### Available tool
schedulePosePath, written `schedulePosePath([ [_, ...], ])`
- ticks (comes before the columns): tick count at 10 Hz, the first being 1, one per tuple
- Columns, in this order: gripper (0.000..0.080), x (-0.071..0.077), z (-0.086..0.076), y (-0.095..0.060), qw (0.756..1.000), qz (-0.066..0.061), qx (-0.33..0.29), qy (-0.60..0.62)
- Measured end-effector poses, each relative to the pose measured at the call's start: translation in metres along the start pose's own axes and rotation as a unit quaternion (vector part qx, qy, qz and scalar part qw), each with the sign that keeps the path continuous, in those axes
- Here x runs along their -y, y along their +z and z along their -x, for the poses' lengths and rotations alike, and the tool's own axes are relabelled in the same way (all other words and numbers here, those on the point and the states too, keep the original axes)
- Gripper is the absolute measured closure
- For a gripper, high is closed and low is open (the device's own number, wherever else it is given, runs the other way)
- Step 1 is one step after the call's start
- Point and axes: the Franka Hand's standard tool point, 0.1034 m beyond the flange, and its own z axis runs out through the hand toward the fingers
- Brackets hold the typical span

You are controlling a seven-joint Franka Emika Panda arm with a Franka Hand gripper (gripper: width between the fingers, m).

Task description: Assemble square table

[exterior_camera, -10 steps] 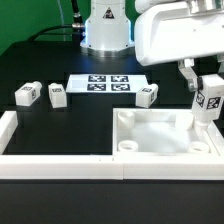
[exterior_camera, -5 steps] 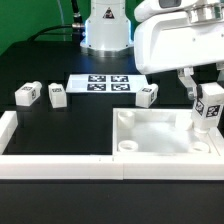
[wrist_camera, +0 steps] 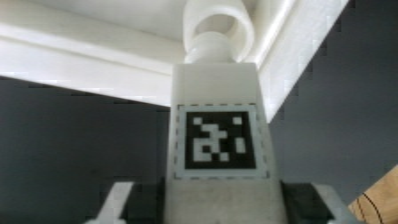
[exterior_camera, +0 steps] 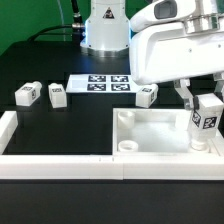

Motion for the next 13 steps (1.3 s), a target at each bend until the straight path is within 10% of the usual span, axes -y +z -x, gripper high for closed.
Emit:
schedulePosePath([
  [13,0.0508,0.0059,0.0077,0.0107,0.999,0.008,-0.048,-0.004],
])
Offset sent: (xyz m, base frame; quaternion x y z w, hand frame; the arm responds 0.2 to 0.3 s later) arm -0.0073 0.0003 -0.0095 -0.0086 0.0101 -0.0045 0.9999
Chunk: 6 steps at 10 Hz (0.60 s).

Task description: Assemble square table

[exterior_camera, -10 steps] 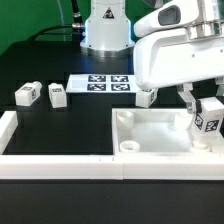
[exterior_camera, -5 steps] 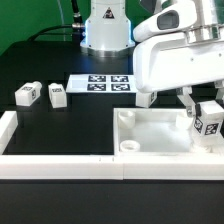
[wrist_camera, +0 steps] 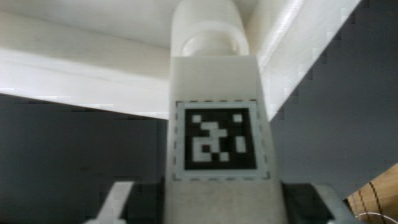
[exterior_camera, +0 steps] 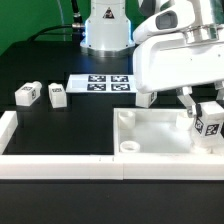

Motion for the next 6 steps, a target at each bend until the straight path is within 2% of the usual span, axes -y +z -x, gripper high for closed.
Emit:
schedulePosePath([
  [2,0.0497,0.0,0.0002,0.0001,1.0,0.0,0.0,0.0],
  [3,0.0325,0.0,0.0002,0.0001,1.0,0.0,0.0,0.0],
  [4,0.019,0.0,0.0002,0.0001,1.0,0.0,0.0,0.0],
  [6,0.0162,0.0,0.0002,0.0001,1.0,0.0,0.0,0.0],
])
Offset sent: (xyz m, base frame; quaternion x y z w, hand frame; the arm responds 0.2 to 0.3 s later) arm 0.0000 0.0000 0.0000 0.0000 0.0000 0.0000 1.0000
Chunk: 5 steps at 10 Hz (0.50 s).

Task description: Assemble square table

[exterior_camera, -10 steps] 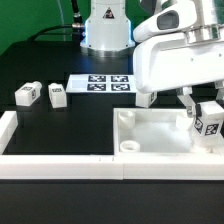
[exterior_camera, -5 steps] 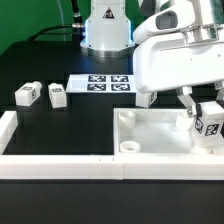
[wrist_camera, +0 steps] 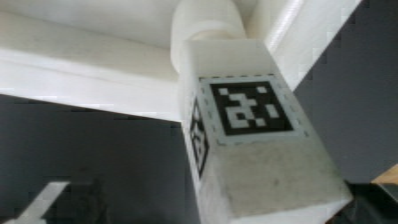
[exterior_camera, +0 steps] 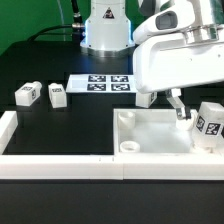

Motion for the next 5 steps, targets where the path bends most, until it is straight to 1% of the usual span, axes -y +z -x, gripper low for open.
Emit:
schedulePosePath([
  [4,0.0151,-0.0003,-0.001,-0.0014,1.0,0.0,0.003,0.0],
  [5,0.0151,-0.0015,-0.0056,-0.0083,1.0,-0.001,0.007,-0.001],
])
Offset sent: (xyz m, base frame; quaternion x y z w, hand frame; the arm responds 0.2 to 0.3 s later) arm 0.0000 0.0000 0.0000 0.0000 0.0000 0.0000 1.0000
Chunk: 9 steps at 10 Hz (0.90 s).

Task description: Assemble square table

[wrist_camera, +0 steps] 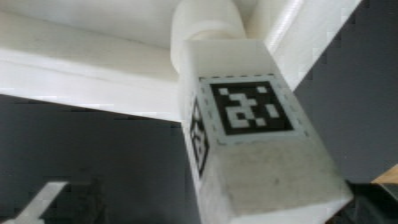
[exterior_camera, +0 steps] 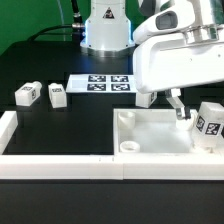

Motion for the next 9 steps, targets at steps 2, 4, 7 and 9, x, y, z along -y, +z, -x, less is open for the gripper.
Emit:
schedulePosePath([
  [2,0.0151,-0.004,-0.005,-0.008,1.0,0.0,0.006,-0.011],
  [4,0.0151,-0.001,-0.003,-0.006,1.0,-0.003,0.018,-0.012],
  [7,0.0151,0.006,0.004,-0.001,0.993,-0.019,0.113,0.016],
  [9,0.0151,0.009,0.005,-0.004,0.984,-0.032,0.176,0.019],
])
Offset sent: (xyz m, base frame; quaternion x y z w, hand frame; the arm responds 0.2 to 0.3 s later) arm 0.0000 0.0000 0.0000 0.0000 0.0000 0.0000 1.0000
